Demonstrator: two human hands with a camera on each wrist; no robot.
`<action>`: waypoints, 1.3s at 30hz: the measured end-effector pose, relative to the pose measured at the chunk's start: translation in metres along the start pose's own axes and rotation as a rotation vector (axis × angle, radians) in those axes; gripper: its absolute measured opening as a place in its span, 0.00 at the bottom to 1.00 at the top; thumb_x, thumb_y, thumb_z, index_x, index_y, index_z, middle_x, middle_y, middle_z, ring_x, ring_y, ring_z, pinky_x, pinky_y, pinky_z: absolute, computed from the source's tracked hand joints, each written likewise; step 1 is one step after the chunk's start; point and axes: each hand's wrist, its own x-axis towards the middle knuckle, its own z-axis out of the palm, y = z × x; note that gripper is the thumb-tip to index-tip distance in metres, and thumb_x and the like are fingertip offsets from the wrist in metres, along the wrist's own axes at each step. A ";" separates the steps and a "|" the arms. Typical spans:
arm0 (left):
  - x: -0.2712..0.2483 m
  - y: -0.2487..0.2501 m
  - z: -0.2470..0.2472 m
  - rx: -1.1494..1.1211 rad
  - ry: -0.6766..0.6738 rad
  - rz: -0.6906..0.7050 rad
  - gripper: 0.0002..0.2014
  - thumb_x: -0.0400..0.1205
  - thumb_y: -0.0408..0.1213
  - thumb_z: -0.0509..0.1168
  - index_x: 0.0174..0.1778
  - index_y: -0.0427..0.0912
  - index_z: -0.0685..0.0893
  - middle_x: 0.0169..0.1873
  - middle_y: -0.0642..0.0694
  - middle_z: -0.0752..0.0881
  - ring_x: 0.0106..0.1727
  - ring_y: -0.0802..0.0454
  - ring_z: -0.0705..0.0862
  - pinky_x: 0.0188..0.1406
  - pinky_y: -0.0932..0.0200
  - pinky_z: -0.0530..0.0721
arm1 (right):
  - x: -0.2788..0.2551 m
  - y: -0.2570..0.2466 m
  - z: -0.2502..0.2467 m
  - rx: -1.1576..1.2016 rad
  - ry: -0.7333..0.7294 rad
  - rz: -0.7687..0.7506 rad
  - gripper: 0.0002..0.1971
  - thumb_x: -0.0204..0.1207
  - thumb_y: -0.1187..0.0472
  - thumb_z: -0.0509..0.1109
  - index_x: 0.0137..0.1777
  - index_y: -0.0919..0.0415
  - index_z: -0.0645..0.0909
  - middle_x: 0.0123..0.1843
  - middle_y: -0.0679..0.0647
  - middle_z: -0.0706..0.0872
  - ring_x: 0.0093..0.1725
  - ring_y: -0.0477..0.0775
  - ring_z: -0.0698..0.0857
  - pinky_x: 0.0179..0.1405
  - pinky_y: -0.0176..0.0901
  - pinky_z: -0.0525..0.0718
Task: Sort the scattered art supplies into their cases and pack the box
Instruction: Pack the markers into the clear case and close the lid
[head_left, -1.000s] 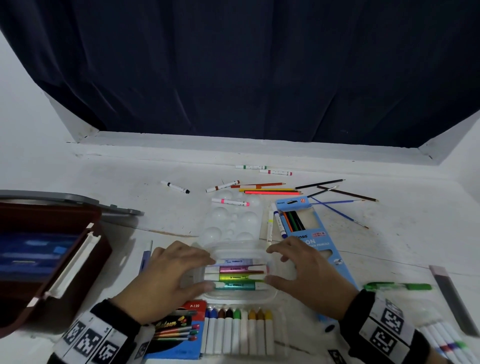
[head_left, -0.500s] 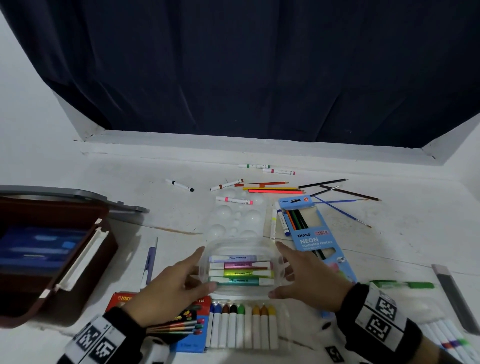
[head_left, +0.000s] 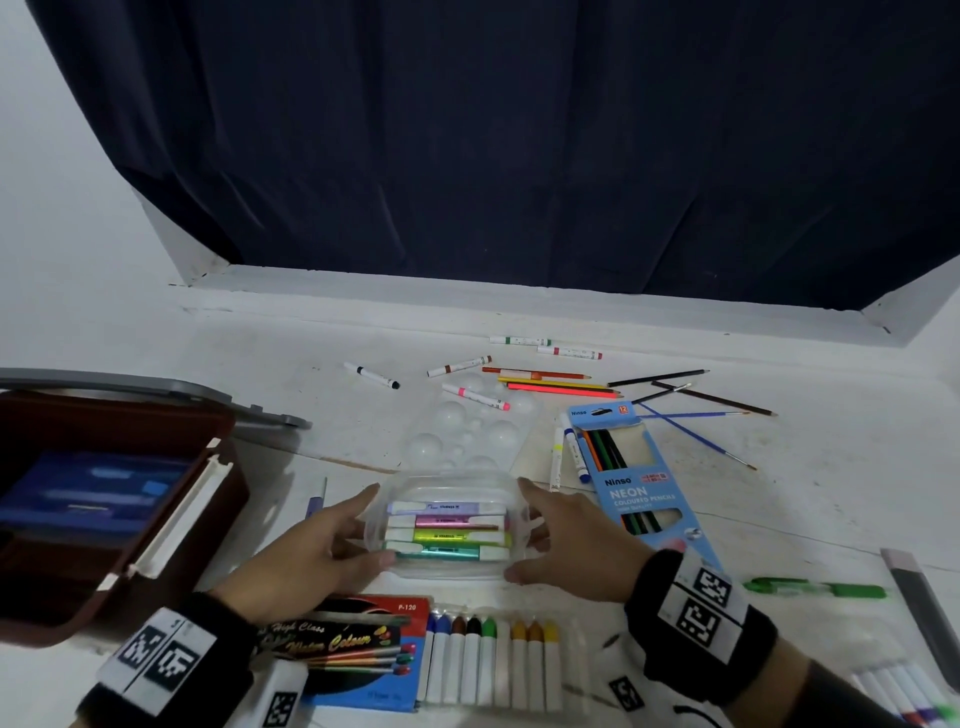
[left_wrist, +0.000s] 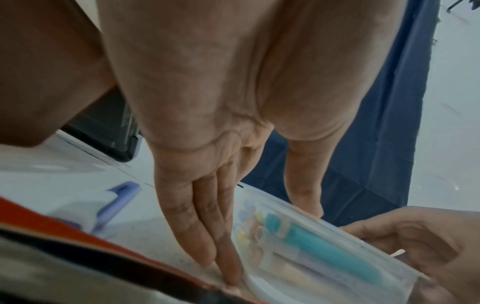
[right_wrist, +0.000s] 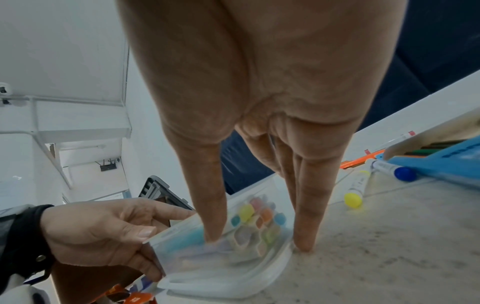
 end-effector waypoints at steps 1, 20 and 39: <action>0.000 -0.002 -0.002 -0.003 0.002 -0.011 0.29 0.80 0.45 0.73 0.66 0.79 0.67 0.56 0.68 0.88 0.57 0.63 0.88 0.61 0.61 0.85 | 0.002 -0.002 0.001 0.001 -0.005 -0.001 0.48 0.70 0.49 0.81 0.84 0.55 0.57 0.70 0.52 0.80 0.59 0.47 0.84 0.62 0.45 0.85; 0.026 -0.039 -0.031 0.756 0.270 -0.137 0.05 0.81 0.43 0.62 0.51 0.50 0.77 0.43 0.47 0.87 0.48 0.45 0.87 0.43 0.55 0.82 | 0.024 -0.006 0.004 0.044 0.091 -0.083 0.26 0.86 0.56 0.61 0.83 0.50 0.63 0.75 0.52 0.77 0.66 0.45 0.78 0.64 0.35 0.75; 0.026 -0.024 -0.031 0.504 0.421 -0.049 0.03 0.80 0.40 0.71 0.45 0.52 0.83 0.37 0.54 0.87 0.40 0.58 0.86 0.39 0.61 0.85 | 0.030 -0.014 0.018 -0.220 0.191 -0.283 0.25 0.82 0.44 0.66 0.78 0.42 0.68 0.79 0.43 0.62 0.79 0.46 0.60 0.77 0.45 0.69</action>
